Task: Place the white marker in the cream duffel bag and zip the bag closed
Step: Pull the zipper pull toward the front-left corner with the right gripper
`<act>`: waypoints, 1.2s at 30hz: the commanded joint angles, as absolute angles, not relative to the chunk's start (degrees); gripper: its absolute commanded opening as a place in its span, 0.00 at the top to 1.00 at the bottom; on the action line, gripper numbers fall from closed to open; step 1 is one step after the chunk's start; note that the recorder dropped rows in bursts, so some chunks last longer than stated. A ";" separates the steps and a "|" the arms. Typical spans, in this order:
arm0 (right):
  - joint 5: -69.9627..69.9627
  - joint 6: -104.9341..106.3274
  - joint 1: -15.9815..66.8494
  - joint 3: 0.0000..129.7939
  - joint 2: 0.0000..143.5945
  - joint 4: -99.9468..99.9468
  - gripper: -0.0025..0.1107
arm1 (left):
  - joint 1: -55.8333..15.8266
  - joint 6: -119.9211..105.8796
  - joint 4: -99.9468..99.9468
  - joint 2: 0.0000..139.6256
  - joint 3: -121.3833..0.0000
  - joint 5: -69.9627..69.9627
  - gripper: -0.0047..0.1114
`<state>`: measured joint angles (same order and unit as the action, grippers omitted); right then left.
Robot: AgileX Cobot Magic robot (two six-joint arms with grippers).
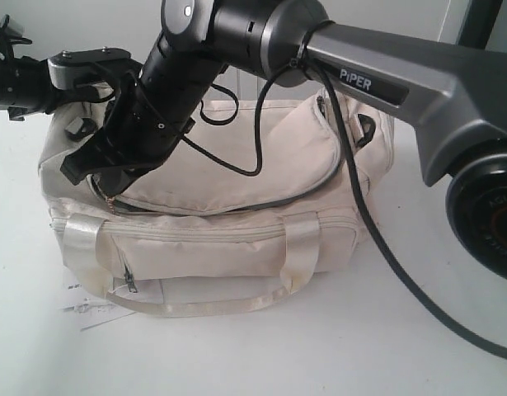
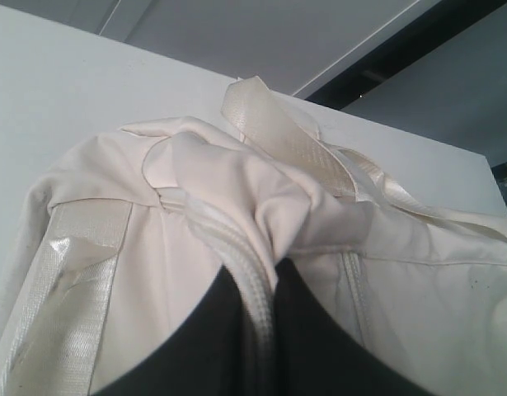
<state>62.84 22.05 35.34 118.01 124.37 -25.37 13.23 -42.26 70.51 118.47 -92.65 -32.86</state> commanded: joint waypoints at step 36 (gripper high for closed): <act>64.67 24.68 35.53 118.15 122.48 -25.97 0.98 | 16.22 -38.39 66.40 115.05 -92.81 -34.76 0.34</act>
<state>65.31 23.84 35.34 118.10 123.28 -25.26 14.76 -39.95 68.54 117.66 -92.65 -33.52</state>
